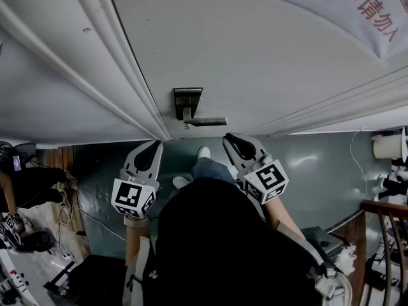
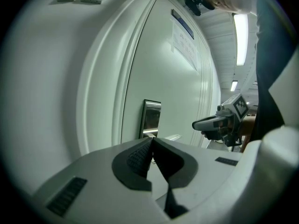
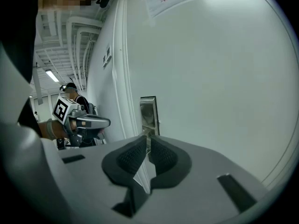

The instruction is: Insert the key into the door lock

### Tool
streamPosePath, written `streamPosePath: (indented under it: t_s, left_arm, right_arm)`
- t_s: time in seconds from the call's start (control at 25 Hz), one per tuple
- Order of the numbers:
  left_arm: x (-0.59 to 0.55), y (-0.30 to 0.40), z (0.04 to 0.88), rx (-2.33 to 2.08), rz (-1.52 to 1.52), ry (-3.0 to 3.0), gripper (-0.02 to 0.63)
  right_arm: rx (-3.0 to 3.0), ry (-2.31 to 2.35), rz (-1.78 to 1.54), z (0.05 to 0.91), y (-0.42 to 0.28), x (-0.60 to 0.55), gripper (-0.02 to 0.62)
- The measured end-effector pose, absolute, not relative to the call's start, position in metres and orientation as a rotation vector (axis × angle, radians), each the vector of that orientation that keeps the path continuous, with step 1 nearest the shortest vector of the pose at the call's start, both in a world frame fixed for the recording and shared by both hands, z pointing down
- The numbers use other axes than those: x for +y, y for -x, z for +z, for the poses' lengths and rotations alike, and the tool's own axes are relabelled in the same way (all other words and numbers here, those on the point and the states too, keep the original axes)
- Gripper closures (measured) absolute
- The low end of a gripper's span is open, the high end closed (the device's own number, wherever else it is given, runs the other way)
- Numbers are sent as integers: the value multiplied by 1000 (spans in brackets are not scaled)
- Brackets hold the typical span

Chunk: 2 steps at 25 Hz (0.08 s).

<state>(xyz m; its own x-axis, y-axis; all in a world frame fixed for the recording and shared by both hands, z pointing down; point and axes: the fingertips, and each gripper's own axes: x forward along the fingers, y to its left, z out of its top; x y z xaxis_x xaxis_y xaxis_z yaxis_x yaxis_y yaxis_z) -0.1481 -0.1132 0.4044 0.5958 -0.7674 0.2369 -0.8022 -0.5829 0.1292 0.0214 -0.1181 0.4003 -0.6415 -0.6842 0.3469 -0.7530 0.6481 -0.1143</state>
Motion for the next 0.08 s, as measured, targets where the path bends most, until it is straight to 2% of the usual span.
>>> streamPosePath:
  t_s: [0.08]
  left_arm:
    - [-112,149,405,-1303,235,-2597,598]
  right_arm:
    - [-2589,-1168,363,399,-23,-119,561]
